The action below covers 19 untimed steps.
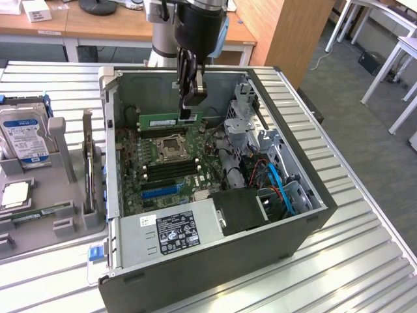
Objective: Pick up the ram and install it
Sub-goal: 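Pick up the ram and move it above insertion slot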
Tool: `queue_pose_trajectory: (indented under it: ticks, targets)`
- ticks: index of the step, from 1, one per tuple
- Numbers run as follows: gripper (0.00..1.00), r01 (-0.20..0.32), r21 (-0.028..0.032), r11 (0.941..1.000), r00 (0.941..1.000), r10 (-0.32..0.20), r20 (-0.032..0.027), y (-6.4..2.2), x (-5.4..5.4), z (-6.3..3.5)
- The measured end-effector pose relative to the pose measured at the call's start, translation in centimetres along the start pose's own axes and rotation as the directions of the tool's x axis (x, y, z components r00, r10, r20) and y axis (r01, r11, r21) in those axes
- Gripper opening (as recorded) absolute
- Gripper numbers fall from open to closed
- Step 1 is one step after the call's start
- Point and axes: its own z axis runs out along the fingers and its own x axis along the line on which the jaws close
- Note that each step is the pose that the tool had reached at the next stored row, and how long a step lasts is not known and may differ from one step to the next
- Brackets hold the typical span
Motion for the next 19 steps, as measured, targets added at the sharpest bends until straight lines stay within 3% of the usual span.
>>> queue_pose_trajectory:
  ticks: [10, 19]
  targets:
    - [0.12, 0.0, 0.0, 1.0, 1.0, 0.0, 0.0001, -0.02, 0.0, 0.5]
    - [0.12, 0.0, 0.0, 1.0, 1.0, 0.0, 0.0021, -0.09, 0.0, 1.77]
